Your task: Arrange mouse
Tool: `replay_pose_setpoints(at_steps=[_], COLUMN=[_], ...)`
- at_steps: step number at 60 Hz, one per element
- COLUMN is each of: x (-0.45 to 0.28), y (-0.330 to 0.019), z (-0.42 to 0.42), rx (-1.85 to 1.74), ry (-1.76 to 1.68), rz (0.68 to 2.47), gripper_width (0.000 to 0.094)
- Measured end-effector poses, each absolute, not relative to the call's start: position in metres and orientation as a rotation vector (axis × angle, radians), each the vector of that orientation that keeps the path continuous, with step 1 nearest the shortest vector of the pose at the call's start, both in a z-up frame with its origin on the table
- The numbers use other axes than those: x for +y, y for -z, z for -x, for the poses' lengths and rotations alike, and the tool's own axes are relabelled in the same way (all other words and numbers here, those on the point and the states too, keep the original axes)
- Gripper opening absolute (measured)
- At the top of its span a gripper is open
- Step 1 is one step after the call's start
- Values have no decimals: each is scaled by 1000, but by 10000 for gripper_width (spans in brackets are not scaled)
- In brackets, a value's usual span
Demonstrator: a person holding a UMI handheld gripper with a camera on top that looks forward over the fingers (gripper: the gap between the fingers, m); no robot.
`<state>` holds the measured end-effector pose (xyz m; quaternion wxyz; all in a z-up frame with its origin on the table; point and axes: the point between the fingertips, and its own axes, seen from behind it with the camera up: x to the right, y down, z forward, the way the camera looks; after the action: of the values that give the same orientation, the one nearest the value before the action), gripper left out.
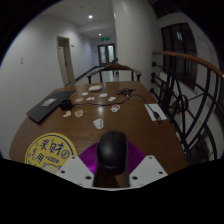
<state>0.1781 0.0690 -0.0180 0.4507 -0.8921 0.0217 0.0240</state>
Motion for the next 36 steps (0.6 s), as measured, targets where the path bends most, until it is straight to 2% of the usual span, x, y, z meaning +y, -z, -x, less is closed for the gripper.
replay_pose_setpoints(at_steps=[5,8,15,21,24,30,36], x=[62,57,46,39,32,23,13], y=[14,1,-66,-122,-138,-136,-85], z=[-186,-190,-166,-108,-78,-17,22], rx=[72,95,34,-65,-88,-123,-162], ry=[-50,-44,-35,-87,-119,-187,-214], rz=[2209,2189,2079,1990,1965,1970,2051], gripper_width=[340,339,341,339,339,338,338])
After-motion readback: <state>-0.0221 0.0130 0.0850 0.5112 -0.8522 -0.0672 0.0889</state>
